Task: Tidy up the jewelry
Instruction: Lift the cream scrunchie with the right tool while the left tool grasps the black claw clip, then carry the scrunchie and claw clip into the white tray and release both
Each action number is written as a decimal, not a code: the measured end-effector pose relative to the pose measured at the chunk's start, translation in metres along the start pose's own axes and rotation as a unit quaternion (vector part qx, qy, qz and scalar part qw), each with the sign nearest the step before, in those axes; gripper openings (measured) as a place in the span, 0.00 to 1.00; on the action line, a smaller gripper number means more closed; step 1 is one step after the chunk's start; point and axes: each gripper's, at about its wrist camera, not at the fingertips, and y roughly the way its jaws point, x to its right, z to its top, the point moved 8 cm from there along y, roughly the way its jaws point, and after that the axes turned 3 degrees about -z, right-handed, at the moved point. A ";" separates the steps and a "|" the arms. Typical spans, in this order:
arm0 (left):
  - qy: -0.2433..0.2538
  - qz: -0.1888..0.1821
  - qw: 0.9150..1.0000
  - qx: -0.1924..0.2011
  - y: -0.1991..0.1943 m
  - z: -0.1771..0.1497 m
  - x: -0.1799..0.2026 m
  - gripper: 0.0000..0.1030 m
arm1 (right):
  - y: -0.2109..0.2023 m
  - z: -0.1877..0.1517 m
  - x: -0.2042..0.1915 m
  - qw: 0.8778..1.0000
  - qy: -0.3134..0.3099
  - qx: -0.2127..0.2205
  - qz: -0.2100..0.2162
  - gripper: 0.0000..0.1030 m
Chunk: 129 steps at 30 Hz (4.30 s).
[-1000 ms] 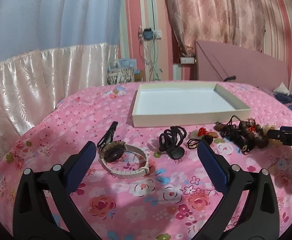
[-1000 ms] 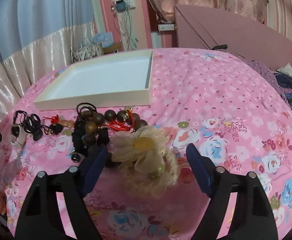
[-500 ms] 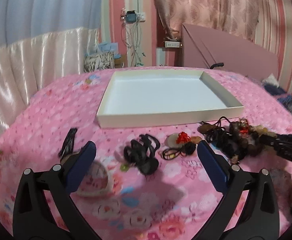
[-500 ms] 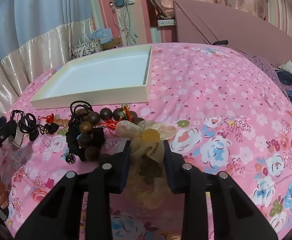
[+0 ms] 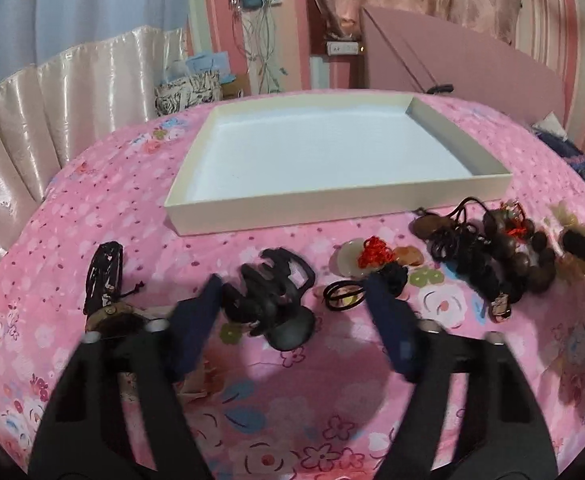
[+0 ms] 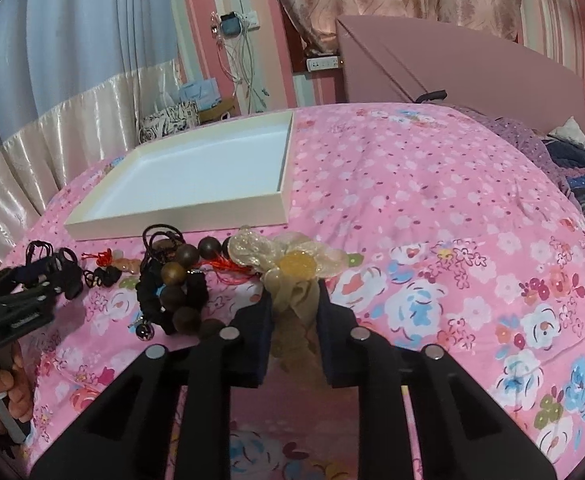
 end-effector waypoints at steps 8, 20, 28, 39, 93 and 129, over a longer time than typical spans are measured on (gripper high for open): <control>-0.017 0.007 1.000 0.013 -0.002 0.001 -0.004 0.44 | -0.004 0.003 -0.005 1.000 -0.017 0.016 -0.014 0.19; -0.005 0.038 0.993 0.115 -0.044 0.011 -0.001 0.44 | -0.024 0.008 0.009 0.997 0.004 0.062 -0.053 0.19; 0.020 0.076 0.987 0.139 -0.058 0.013 0.007 0.44 | -0.033 0.011 -0.001 0.995 -0.022 0.083 -0.047 0.19; -0.044 0.124 0.982 0.134 -0.065 0.009 -0.029 0.45 | -0.036 0.011 -0.004 0.995 -0.028 0.087 -0.035 0.19; -0.044 -0.074 0.996 0.005 0.046 0.078 -0.039 0.21 | 0.099 0.093 -0.068 0.996 -0.063 -0.032 0.062 0.20; -0.046 -0.055 0.997 -0.002 0.047 0.086 -0.046 0.44 | 0.111 0.091 -0.061 0.995 -0.043 -0.053 0.074 0.21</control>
